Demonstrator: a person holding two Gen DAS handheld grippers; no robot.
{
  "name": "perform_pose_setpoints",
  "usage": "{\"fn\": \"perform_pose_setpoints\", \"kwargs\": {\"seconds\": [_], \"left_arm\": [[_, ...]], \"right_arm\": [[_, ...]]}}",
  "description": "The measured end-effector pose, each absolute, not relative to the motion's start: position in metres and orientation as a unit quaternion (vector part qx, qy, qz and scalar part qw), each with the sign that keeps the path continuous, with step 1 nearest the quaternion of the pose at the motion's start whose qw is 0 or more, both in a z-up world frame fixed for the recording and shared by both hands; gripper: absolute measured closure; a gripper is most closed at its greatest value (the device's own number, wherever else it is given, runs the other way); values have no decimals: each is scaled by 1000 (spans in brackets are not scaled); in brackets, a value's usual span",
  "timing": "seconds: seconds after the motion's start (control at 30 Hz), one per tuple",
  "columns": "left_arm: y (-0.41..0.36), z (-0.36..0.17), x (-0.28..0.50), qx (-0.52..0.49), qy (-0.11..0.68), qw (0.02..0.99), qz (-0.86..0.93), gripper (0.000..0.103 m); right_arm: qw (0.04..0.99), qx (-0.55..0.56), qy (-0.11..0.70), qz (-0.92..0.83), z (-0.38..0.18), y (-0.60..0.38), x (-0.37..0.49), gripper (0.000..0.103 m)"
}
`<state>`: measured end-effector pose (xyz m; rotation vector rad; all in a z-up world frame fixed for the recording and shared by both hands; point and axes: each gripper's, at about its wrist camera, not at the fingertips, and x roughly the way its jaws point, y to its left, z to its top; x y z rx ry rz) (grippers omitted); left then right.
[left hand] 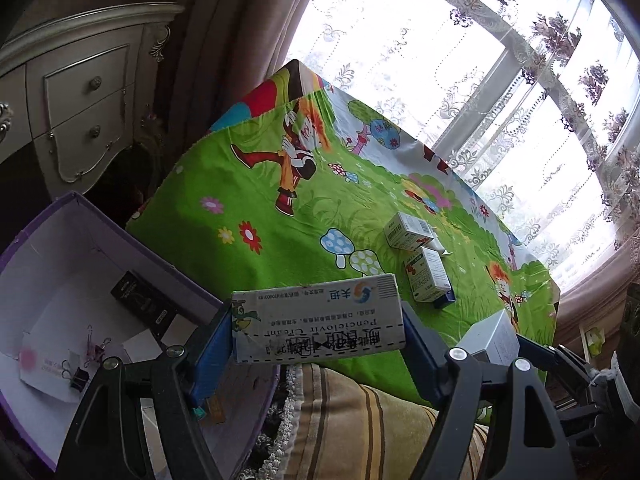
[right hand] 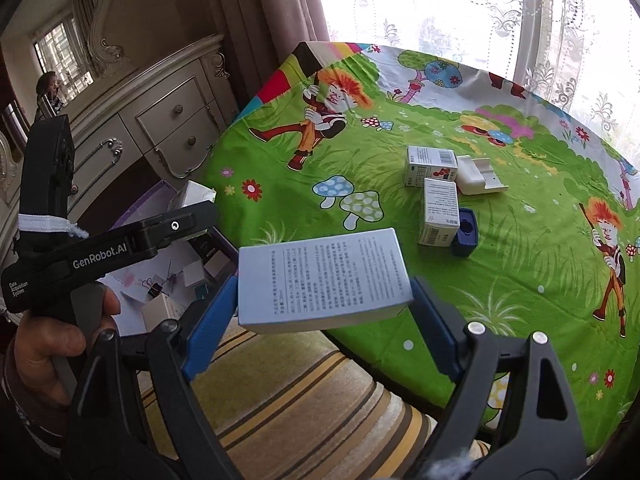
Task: Organize rigid objects
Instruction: 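Carry the blue-logo box and white text box over the purple box, then open both tools to drop the boxes into the purple box, then move both open tools back over the items on the bed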
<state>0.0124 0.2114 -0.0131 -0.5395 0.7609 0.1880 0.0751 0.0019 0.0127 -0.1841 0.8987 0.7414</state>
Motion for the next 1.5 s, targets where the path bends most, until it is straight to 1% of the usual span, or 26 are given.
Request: {"fn": "perform_pose_setpoints", "kwargs": {"seconds": [0.33,0.87,0.97,1.0,1.2,1.3,1.37,1.43,1.5], "left_arm": [[276,-5,-43,-271,350,879,174,26],[324,-11,-78,-280,349,854,267,25],[329,-14,-78,-277,359,843,288,23],[330,-16,-78,-276,362,840,295,20],[329,-14,-76,-262,364,834,320,16],[326,-8,-76,-251,354,838,331,16],[324,-2,-79,-244,330,846,340,16],[320,4,-79,-225,310,855,350,16],[315,9,-77,-200,305,864,348,16]], "right_arm": [[797,-141,426,404,8,66,33,15],[740,-199,428,480,-7,143,-9,14],[735,-206,427,486,-10,146,-12,14],[733,-208,426,487,-11,147,-13,14],[745,-215,417,474,-9,143,-10,14],[758,-211,404,466,-3,139,-9,12],[767,-209,391,464,1,137,-10,7],[770,-203,381,470,3,134,-10,4],[773,-205,377,468,4,134,-11,4]]}}
